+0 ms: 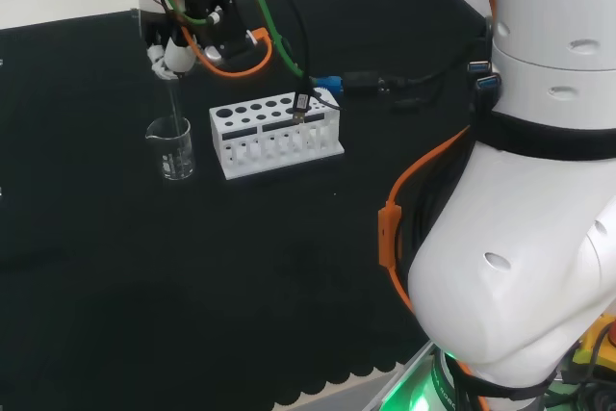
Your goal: Stir in the beaker to the left of the white test tube rack with the glass rod.
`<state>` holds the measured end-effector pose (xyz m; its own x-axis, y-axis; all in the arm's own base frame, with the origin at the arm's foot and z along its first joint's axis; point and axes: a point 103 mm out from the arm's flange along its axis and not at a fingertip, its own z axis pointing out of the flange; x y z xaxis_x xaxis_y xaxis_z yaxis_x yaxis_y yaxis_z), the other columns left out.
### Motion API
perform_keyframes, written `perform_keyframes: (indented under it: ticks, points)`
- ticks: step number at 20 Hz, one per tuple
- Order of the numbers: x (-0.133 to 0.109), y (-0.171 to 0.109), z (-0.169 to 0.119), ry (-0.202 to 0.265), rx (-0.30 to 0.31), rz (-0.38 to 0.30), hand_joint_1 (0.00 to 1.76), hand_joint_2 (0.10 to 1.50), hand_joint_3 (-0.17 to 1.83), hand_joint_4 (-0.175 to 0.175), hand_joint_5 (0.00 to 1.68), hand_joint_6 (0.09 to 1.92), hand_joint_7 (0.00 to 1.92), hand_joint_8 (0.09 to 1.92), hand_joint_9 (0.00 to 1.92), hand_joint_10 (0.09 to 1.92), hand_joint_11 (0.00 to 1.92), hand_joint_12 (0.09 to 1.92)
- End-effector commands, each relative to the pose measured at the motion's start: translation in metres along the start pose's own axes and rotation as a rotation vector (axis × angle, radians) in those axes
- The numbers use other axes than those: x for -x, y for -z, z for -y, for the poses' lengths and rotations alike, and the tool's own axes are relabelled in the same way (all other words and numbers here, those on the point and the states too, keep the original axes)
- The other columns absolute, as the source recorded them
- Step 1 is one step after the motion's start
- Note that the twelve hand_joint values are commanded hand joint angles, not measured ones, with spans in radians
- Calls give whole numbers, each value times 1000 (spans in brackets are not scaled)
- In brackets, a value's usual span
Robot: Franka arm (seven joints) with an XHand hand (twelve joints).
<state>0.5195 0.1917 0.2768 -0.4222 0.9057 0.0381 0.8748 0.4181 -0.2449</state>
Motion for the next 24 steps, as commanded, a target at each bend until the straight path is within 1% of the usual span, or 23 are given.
perform_keyframes:
  ticks: [1, 6, 11, 13, 14, 17, 19, 24]
  points:
    - [-13, 2, -10, 18, 4, -5, 1186, 722, 763, -175, 1042, 1103, 1513, 755, 1741, 535, 1587, 784]
    - [-19, 4, -24, 39, 2, -5, 1186, 722, 762, -175, 1042, 1103, 1514, 755, 1742, 534, 1587, 783]
    - [-10, 5, -35, 34, 9, -1, 1186, 723, 762, -175, 1042, 1103, 1514, 755, 1742, 534, 1587, 783]
    - [-6, 6, -37, 32, 1, 1, 1186, 723, 762, -175, 1042, 1103, 1514, 755, 1742, 533, 1587, 783]
    - [-3, 6, -38, 30, -3, -4, 1186, 723, 762, -175, 1042, 1103, 1514, 755, 1742, 533, 1587, 783]
    - [19, 6, -44, 10, -1, -14, 1186, 723, 762, -175, 1042, 1103, 1514, 755, 1742, 533, 1587, 783]
    - [30, 5, -43, -4, 0, -12, 1186, 723, 762, -175, 1042, 1103, 1514, 755, 1742, 533, 1587, 783]
    - [42, 1, -31, -28, -1, -9, 1186, 723, 761, -175, 1042, 1103, 1514, 755, 1742, 532, 1587, 782]
